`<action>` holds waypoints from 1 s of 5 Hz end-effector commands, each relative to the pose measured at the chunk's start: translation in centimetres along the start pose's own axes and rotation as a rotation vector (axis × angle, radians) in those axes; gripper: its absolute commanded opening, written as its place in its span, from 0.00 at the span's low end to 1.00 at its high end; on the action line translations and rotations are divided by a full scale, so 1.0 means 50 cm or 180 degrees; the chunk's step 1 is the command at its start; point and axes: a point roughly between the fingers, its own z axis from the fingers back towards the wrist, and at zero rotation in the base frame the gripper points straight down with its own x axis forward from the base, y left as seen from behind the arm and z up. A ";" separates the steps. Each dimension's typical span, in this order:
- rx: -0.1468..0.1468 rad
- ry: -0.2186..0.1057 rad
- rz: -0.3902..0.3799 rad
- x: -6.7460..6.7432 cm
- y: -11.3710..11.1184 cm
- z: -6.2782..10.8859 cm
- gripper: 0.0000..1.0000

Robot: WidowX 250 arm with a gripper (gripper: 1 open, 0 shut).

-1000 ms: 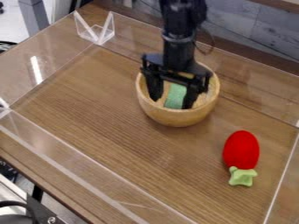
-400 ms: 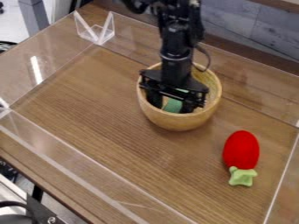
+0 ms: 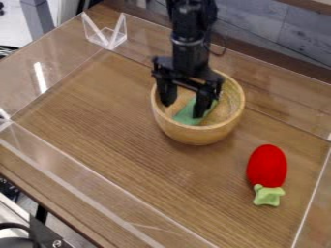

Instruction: Remove the green stick from the brown bowl and put it on the table

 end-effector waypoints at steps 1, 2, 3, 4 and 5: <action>0.0006 -0.0171 -0.0077 0.020 -0.009 0.019 1.00; -0.0002 -0.0161 -0.0139 0.021 -0.021 0.010 1.00; -0.0007 -0.0168 -0.0046 0.027 -0.028 -0.003 1.00; -0.0002 -0.0174 0.0040 0.034 -0.031 -0.014 1.00; 0.0006 -0.0181 0.0125 0.044 -0.031 -0.023 1.00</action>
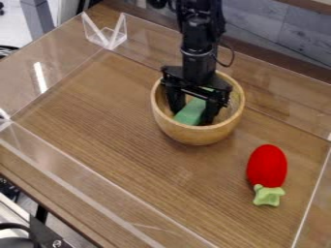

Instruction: Remove the green stick from the brown bowl and put it on the table

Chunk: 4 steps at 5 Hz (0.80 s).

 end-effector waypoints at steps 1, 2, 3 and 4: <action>0.0009 -0.0174 -0.0066 0.028 0.001 0.008 1.00; 0.0005 -0.0182 -0.0081 0.035 0.010 -0.003 1.00; 0.0010 -0.0186 -0.0035 0.033 0.014 -0.012 1.00; 0.0012 -0.0189 0.0014 0.029 0.017 -0.018 1.00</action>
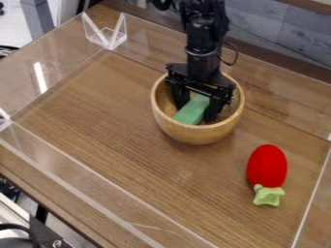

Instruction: Remove the green stick from the brown bowl and put it on the table

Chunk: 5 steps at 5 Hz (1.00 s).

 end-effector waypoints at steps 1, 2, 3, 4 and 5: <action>0.0017 -0.0015 0.0143 0.010 0.015 0.004 1.00; 0.0006 -0.0014 0.0060 0.013 0.016 0.011 0.00; -0.0017 -0.0028 -0.0019 0.013 0.017 0.031 0.00; -0.0047 -0.0075 0.0008 0.010 0.017 0.042 0.00; -0.0080 -0.0123 0.0036 0.008 0.018 0.055 0.00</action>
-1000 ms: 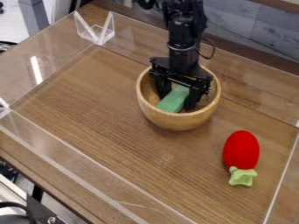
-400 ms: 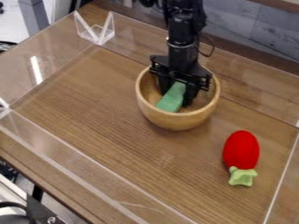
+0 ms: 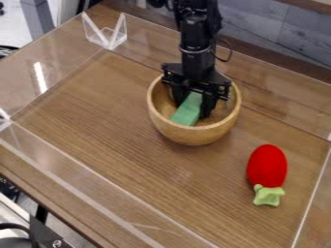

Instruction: Remove the green stick from the brown bowl and put it on the table

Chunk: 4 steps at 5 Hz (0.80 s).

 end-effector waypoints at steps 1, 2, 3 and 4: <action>-0.0017 -0.0247 0.0026 0.008 -0.009 0.062 0.00; -0.0040 -0.0290 0.0069 0.002 -0.023 0.083 0.00; -0.0061 -0.0338 0.0108 -0.004 -0.037 0.104 0.00; -0.0073 -0.0370 0.0217 0.004 -0.040 0.116 0.00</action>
